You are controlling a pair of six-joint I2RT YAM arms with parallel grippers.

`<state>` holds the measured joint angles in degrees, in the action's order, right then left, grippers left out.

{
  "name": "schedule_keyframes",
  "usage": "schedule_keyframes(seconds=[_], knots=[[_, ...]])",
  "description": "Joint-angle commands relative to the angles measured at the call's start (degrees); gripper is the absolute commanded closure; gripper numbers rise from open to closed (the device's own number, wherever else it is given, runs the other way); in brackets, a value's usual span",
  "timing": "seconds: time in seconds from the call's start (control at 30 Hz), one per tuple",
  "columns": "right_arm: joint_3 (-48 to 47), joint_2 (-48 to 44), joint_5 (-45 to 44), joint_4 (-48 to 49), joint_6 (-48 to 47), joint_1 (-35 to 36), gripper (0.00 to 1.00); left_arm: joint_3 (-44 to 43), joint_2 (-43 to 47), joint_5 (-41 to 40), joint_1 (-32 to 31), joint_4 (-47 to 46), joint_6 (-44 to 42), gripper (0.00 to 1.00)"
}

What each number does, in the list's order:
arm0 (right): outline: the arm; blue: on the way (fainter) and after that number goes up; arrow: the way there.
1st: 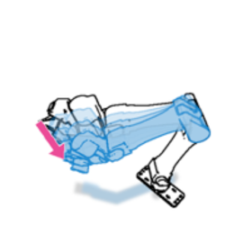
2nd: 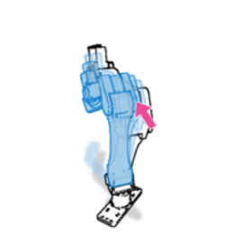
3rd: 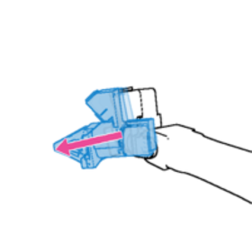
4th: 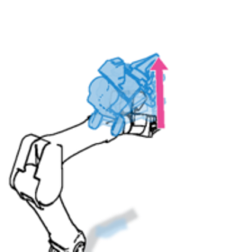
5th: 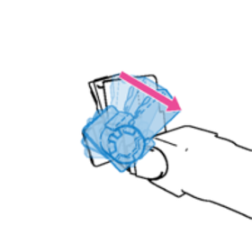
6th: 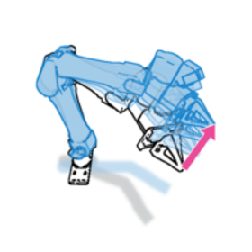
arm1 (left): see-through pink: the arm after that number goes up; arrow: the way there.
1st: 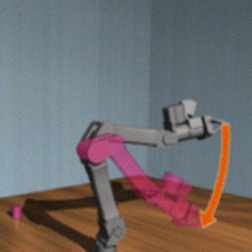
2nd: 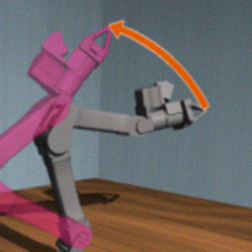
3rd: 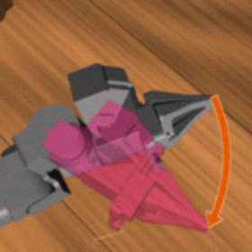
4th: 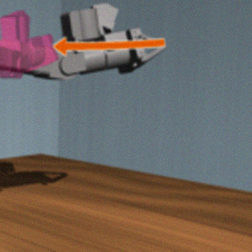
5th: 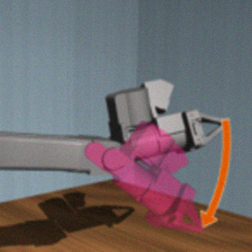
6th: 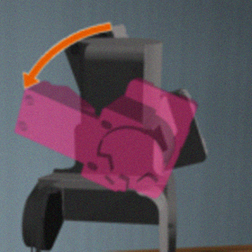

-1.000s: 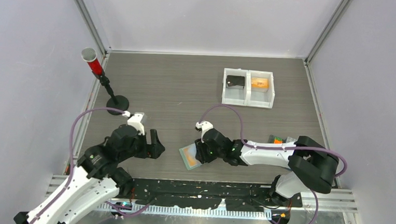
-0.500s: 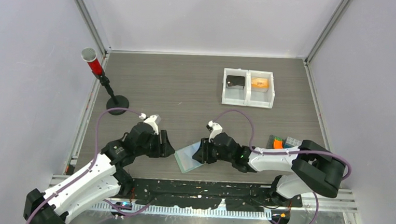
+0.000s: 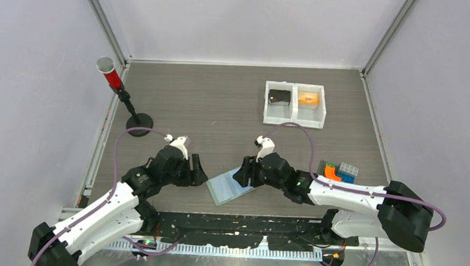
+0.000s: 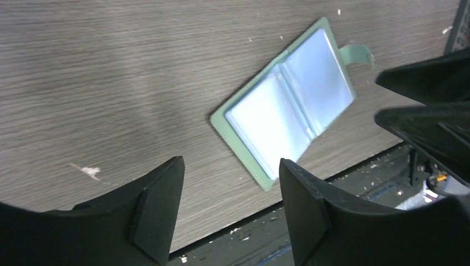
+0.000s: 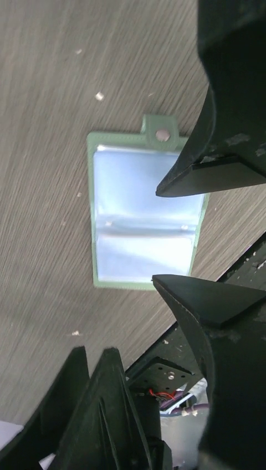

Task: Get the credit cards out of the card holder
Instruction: Remove the credit card from the card holder.

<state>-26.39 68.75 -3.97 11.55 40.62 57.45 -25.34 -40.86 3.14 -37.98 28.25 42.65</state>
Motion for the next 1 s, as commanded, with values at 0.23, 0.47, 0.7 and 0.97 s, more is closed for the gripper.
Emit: schedule_keyframes(seconds=[0.23,0.47,0.7,0.97], knots=[[-18.83,12.17,-9.1,-12.98,-9.22,11.01,0.26,-5.71,11.35,-13.46,0.18,9.99,-3.48,0.23],[-26.79,23.85,-13.74,-19.92,-9.21,13.62,0.26,-5.21,18.49,-16.15,0.15,12.88,-2.54,0.19],[-30.04,27.98,-16.19,-22.26,-9.71,14.51,0.26,-4.71,21.25,-16.38,0.14,13.5,-1.91,0.17],[-30.16,30.83,-16.61,-21.96,-8.85,15.07,0.26,-3.74,19.98,-15.53,0.11,12.95,-0.88,0.16]])
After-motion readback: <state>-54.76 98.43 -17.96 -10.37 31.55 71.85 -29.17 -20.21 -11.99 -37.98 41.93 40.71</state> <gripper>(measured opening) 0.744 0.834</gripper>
